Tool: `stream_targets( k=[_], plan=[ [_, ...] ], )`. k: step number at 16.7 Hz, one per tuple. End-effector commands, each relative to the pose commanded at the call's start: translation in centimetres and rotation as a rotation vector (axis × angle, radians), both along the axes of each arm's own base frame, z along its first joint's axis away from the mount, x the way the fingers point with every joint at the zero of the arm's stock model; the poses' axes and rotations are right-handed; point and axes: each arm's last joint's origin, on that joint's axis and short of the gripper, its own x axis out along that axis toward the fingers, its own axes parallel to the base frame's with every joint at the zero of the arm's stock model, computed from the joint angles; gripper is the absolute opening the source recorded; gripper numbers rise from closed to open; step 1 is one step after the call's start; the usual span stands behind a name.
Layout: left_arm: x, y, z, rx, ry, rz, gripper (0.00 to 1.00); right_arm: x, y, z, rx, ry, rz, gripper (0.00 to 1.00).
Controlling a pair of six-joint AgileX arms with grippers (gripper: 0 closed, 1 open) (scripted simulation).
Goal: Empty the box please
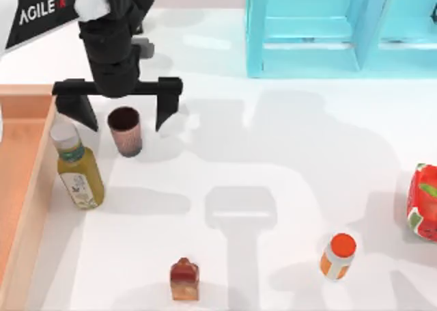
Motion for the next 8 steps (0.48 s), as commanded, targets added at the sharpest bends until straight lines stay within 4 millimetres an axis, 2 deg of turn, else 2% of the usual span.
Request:
stream_targets(
  k=[3, 8],
  plan=[
    [0.3, -0.1, 2.0, 0.006, 0.015, 0.0, 1.0, 0.0, 0.0, 0.0, 0.0, 0.0, 0.0, 1.0],
    [0.2, -0.2, 8.2, 0.0, 0.005, -0.003, 1.0, 0.0, 0.0, 0.0, 0.0, 0.0, 0.0, 1.0]
  ],
)
